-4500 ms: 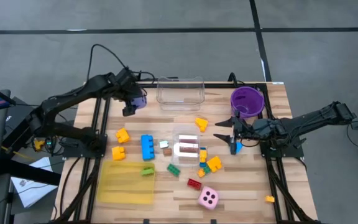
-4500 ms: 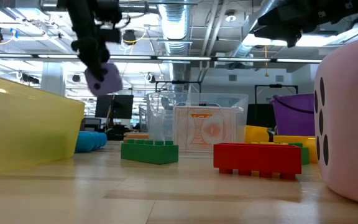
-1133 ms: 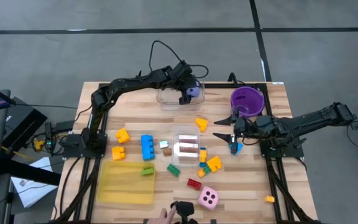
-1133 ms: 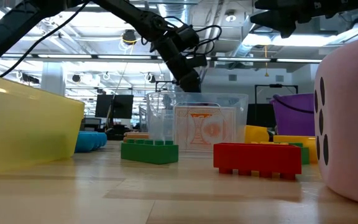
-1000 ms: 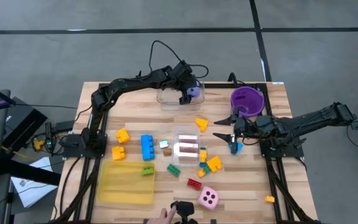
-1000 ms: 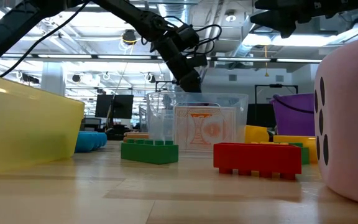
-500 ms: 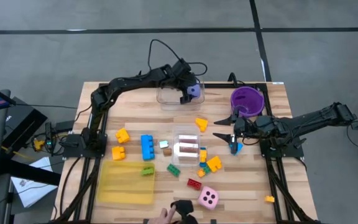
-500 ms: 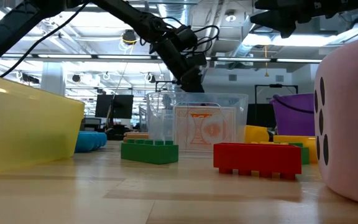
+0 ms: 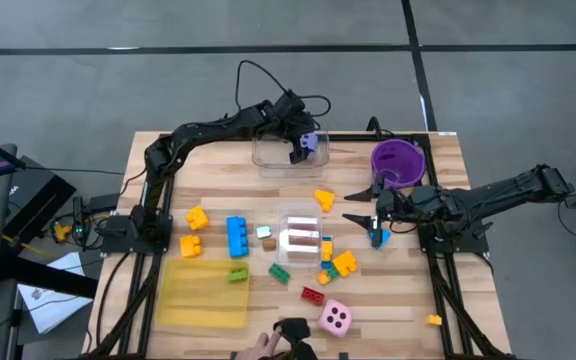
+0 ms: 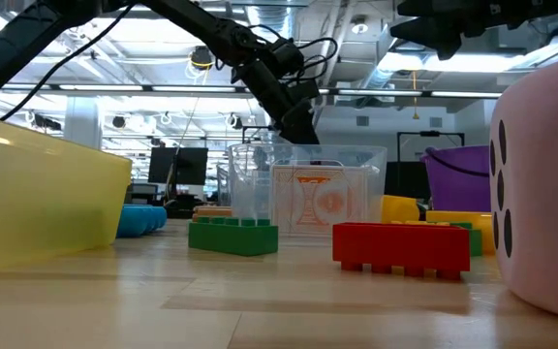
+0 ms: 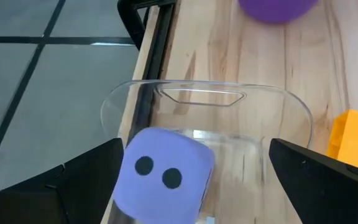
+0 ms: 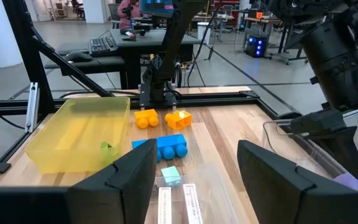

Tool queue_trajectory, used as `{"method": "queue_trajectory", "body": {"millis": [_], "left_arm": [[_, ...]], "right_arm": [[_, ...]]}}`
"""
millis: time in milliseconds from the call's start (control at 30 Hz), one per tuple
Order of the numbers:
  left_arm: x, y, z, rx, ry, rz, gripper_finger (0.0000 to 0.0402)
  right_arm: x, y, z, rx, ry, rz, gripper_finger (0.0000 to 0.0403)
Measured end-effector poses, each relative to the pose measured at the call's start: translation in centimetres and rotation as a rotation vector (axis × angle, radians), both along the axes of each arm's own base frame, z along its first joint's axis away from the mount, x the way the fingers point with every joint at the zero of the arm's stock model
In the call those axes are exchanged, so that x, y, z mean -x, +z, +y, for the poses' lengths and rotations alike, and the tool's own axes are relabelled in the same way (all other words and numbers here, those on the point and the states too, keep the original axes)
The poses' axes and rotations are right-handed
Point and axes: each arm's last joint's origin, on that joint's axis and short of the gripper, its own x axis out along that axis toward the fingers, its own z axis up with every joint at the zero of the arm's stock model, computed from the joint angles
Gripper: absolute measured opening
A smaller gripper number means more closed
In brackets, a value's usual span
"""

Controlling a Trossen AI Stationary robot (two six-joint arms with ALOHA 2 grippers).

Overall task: Pick & Place Toys
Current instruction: Put the pink die into the top transparent bin

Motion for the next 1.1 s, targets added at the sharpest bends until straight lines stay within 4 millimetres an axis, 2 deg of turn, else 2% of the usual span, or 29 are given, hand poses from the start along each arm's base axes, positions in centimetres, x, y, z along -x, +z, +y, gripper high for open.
{"method": "queue_trajectory", "body": {"millis": [333,600,667,800,933,1100], "left_arm": [[0.6,1.4,-0.4,0.012,-0.017,-0.024,0.0400],[0.8,2.1,-2.0,0.099,-0.106,-0.009,0.0400],[0.9,2.3,-2.9,0.141,-0.148,0.001,0.0400],[1.7,4.3,-5.1,0.236,-0.261,-0.019,0.0400],[2.8,7.3,-8.4,0.249,-0.331,-0.033,0.0400],[5.5,11.3,-13.0,0.237,-0.409,-0.079,0.0400]], "right_arm": [[0.0,0.0,0.0,0.000,0.000,0.001,0.0217],[0.0,-0.1,0.0,0.000,0.000,0.009,0.0217],[0.0,-0.1,0.0,-0.006,-0.001,0.008,0.0217],[0.0,-0.2,0.0,-0.014,-0.005,0.014,0.0217],[0.0,-0.2,0.0,-0.014,-0.005,0.020,0.0225],[0.0,-0.3,0.0,-0.036,-0.008,0.029,0.0251]]}}
